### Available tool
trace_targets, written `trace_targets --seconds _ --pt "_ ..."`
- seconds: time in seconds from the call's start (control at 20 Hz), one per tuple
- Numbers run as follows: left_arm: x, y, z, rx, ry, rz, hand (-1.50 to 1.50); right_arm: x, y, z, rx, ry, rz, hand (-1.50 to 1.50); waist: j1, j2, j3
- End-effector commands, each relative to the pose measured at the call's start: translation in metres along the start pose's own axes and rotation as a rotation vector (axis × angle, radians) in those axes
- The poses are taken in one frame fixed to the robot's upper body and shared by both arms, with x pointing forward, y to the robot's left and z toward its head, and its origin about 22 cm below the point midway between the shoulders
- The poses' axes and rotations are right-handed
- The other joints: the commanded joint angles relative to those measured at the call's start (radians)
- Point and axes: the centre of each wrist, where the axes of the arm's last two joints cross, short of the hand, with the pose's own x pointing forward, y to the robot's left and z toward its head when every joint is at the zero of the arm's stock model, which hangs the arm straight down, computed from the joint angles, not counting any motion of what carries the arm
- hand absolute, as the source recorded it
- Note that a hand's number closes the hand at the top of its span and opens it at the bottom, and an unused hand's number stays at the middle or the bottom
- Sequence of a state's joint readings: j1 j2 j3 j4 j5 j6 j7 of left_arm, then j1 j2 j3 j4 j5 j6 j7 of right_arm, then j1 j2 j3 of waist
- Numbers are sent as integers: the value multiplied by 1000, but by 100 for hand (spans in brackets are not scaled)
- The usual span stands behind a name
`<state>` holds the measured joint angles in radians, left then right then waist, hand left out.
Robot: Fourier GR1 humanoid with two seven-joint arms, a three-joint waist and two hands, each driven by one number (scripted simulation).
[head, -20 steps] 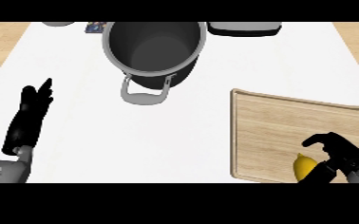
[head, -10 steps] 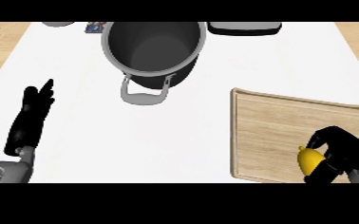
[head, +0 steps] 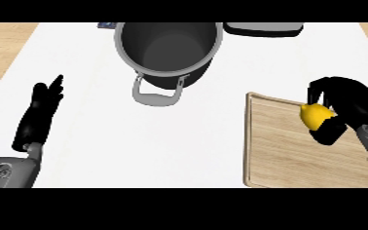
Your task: Pick the lemon from the tray and place it in the pot
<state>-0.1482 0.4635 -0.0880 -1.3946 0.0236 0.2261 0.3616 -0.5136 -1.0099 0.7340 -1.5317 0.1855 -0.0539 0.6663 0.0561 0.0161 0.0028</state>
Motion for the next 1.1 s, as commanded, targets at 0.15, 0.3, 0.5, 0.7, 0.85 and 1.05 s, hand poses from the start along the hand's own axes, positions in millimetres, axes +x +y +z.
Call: trace_targets --seconds 0.15,0.3,0.5,0.7,0.85,1.05 --pt "-3 3 2 21 33 8 0 -3 -41 -33 -294 -219 -54 150 -34 -12 -1" --pt "-11 -2 6 36 26 4 0 7 -66 -26 -488 -353 -108 150 -44 -15 -1" --pt "-24 5 11 39 34 -8 0 28 -90 -20 -612 -506 -354 150 -45 -15 -1" --pt "-9 12 7 52 41 11 0 57 -126 10 -703 -607 -381 150 -57 -20 -3" --pt "-23 17 1 37 21 4 0 73 -163 19 -717 -637 -353 150 -49 -16 -4" --pt "-5 5 3 32 33 10 0 126 -181 35 -646 -669 -337 150 -39 -17 -4"
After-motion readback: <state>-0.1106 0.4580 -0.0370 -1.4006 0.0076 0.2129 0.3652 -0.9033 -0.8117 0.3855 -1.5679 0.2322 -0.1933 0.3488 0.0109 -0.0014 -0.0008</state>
